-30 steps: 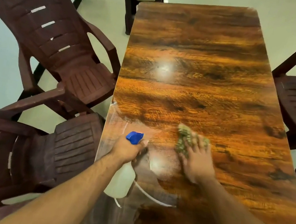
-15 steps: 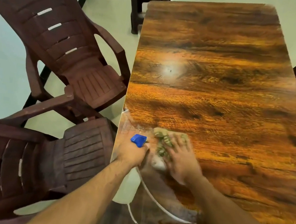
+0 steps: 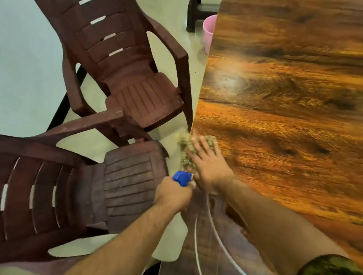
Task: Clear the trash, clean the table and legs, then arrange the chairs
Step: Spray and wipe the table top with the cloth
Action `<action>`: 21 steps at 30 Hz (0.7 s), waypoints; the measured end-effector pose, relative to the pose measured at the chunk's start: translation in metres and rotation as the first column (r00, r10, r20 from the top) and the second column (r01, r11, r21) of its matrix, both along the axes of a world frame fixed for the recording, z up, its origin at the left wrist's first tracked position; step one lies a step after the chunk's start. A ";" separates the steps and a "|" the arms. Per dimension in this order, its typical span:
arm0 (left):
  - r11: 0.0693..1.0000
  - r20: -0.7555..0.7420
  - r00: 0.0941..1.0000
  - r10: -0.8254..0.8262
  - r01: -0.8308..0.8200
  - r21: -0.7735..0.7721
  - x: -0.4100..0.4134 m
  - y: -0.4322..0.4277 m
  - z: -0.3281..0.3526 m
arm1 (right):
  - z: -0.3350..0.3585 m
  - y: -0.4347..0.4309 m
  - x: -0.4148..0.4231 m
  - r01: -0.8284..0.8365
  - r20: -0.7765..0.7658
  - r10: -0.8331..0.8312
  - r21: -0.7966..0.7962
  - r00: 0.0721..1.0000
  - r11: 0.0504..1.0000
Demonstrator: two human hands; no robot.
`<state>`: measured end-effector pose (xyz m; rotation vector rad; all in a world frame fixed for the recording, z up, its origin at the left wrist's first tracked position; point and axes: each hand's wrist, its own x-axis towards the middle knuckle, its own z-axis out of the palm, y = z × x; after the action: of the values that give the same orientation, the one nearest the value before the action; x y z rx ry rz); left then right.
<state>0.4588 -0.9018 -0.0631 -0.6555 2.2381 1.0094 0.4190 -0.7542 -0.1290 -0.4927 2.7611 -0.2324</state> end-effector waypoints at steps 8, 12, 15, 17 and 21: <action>0.998 -0.029 0.998 -0.055 0.056 0.037 0.002 -0.048 0.003 | 0.007 -0.001 -0.052 0.542 0.046 -0.543 0.035 0.838 0.839; 0.994 -0.027 0.995 -0.100 0.101 0.043 0.013 -0.066 0.007 | 0.007 -0.044 0.007 0.088 0.028 -0.088 -0.014 0.996 0.996; 0.982 -0.025 0.982 -0.186 0.187 0.035 0.023 -0.068 0.010 | 0.005 -0.022 0.059 0.019 0.014 -0.017 -0.098 1.000 0.995; 0.971 -0.013 0.972 -0.233 0.233 0.055 0.031 -0.068 0.009 | 0.003 -0.004 0.087 0.378 0.003 -0.378 -0.009 0.926 0.926; 0.943 -0.007 0.949 -0.317 0.316 0.109 0.050 -0.066 0.006 | 0.016 -0.025 0.100 0.884 0.077 -0.897 0.149 0.436 0.443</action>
<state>0.5091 -0.9681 -0.0574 -0.2406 2.1720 0.9519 0.5195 -0.7796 -0.1126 1.0666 2.5587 -0.3565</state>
